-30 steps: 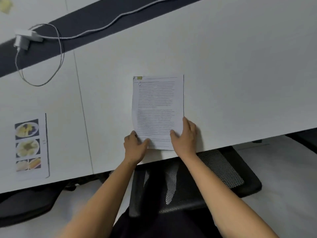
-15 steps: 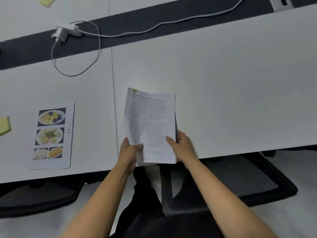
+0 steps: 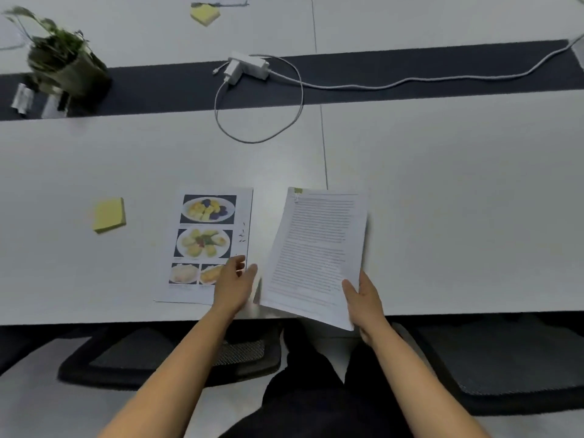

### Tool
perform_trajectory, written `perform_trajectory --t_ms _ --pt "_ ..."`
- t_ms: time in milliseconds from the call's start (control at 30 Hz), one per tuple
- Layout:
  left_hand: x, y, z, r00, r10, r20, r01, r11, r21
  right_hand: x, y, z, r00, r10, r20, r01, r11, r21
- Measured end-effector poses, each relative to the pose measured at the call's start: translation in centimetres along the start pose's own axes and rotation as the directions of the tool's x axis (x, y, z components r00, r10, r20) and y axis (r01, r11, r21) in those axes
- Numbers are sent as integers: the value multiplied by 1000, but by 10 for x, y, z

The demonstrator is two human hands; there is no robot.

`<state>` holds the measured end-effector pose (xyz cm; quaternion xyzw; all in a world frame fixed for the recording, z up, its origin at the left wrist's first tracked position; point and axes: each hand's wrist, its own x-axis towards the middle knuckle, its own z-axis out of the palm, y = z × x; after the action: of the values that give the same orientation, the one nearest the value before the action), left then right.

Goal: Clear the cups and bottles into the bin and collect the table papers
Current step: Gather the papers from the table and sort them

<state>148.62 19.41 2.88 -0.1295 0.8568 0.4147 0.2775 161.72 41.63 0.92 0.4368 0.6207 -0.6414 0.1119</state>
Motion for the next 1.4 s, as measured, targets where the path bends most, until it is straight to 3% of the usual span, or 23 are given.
perform_trajectory --t_ms 100,200,333,433,633,867,1100,1400 --pt "38 -22 -41 994 22 -103 -1 979 203 2 7 9 996 45 -71 -54 990 -127" --pt "70 -43 -68 971 -2 -239 99 914 394 10 18 14 989 67 -133 -89 981 -172" --pt "92 -62 -90 916 -108 -386 260 893 367 10 22 21 982 77 -172 -106 980 -168" --pt "98 -65 -92 911 -157 -380 295 893 338 7 21 25 979 46 -198 -83 980 -181" --pt "87 -53 -70 966 -115 -231 214 857 469 7 18 37 984 17 -179 -57 974 -217" --pt "72 -39 -40 958 -232 -166 272 921 281 11 14 44 988 17 -153 -47 979 -196" --pt "50 -30 -12 956 -261 -131 291 896 336 8 17 44 992 23 -124 -46 981 -186" --pt "25 -56 -13 900 -373 -226 408 904 131 8 21 -4 952 -25 -304 -42 977 -210"
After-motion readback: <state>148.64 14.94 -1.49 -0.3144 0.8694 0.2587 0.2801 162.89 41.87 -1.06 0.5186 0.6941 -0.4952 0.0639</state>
